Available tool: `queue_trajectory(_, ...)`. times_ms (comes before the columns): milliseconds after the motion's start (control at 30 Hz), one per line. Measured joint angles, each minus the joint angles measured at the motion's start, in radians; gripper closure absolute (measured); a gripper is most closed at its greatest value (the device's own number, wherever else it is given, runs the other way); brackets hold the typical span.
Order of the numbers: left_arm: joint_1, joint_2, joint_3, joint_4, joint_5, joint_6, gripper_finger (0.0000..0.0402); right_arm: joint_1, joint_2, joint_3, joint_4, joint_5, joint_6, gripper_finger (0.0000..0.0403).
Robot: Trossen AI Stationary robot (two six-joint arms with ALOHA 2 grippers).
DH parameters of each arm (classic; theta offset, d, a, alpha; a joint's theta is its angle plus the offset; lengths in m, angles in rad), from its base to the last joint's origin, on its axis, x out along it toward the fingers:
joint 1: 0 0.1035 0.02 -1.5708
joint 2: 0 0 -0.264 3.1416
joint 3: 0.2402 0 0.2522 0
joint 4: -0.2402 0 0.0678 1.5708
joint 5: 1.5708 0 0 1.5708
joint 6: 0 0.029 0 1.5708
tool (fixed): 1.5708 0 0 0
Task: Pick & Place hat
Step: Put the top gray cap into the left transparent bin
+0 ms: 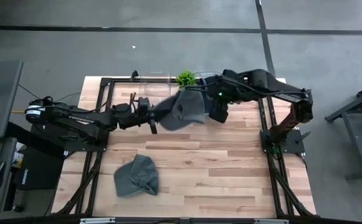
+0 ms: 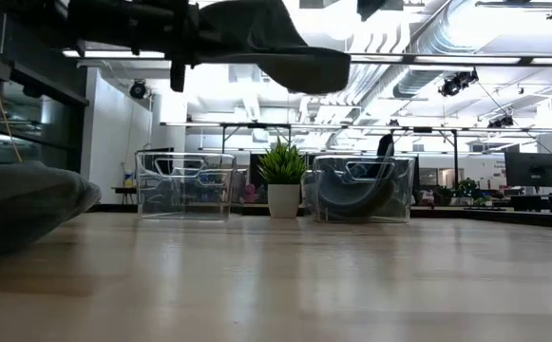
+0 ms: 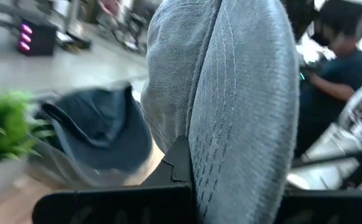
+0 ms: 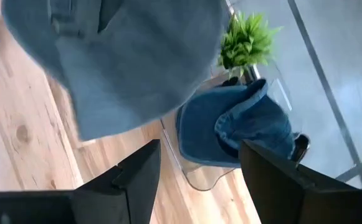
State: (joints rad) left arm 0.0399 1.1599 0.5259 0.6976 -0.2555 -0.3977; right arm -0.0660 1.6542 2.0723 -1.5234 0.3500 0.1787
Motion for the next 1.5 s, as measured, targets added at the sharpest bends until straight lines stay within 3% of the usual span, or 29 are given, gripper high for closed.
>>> queue_trajectory(133, 0.0, 0.0, 0.0, 0.07, -0.11, 0.0, 0.0401, 0.0, -0.067, -0.151, 0.125, 0.023, 0.084, 0.019)
queue_trajectory(367, 0.009, 0.0, 0.0, 0.204, -0.257, 0.005, 0.0401, 0.0, -0.209, -0.445, 0.511, 0.033, 0.273, 0.0194)
queue_trajectory(667, 0.106, 0.0, 0.001, 0.291, -0.215, 0.023, 0.0401, 0.001, -0.372, -0.889, 1.288, 0.064, 0.546, 0.0193)
queue_trajectory(933, 0.152, 0.0, 0.001, 0.314, -0.15, 0.037, 0.0401, 0.001, -0.355, -1.2, 2.006, 0.116, 0.743, 0.0196)
queue_trajectory(1167, 0.151, 0.0, 0.001, 0.342, -0.14, 0.098, 0.0401, 0.0, -0.304, -1.27, 2.175, 0.157, 0.818, 0.0196)
queue_trajectory(1500, 0.151, 0.0, 0.001, 0.343, -0.118, 0.109, 0.0401, 0.0, -0.213, -1.18, 2.225, 0.121, 0.818, 0.0196)
